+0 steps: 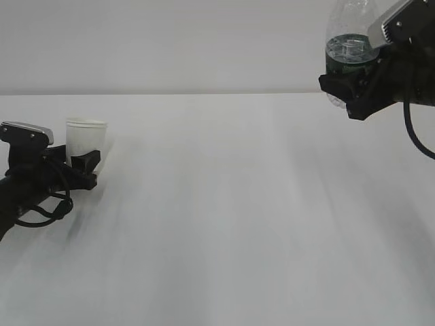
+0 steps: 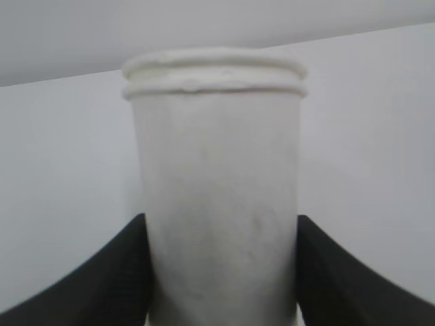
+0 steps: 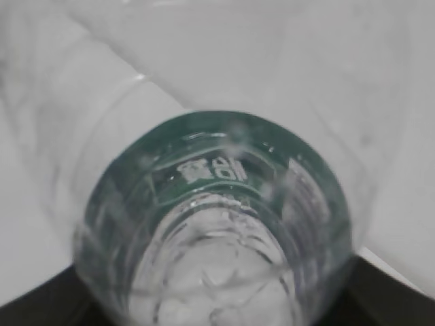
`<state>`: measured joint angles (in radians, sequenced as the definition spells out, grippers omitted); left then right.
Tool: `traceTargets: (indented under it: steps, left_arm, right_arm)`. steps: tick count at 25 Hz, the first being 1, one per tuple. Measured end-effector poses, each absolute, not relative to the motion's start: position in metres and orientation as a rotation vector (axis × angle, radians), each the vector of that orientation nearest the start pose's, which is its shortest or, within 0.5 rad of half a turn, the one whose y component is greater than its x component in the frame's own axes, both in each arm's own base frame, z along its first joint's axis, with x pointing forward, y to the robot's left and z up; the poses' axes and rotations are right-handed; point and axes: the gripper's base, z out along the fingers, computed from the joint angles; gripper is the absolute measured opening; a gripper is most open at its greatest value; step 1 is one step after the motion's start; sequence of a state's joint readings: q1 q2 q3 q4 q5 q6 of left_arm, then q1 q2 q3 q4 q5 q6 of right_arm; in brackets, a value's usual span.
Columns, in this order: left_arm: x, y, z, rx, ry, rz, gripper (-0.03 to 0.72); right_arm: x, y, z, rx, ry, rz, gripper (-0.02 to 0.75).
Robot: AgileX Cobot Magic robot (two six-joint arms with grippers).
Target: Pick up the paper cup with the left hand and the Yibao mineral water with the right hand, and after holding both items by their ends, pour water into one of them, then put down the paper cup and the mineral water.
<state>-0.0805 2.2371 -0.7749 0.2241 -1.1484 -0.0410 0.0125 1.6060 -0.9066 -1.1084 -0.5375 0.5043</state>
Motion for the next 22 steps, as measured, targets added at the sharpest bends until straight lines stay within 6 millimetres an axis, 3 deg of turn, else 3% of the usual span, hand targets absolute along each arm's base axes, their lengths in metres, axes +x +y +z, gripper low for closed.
traceTargets:
  steps: [22]
  left_arm:
    - [0.347, -0.046, 0.053, 0.255, 1.815, -0.208, 0.439]
  right_arm:
    - [0.341, 0.046, 0.249, -0.836, 1.702, 0.086, 0.462]
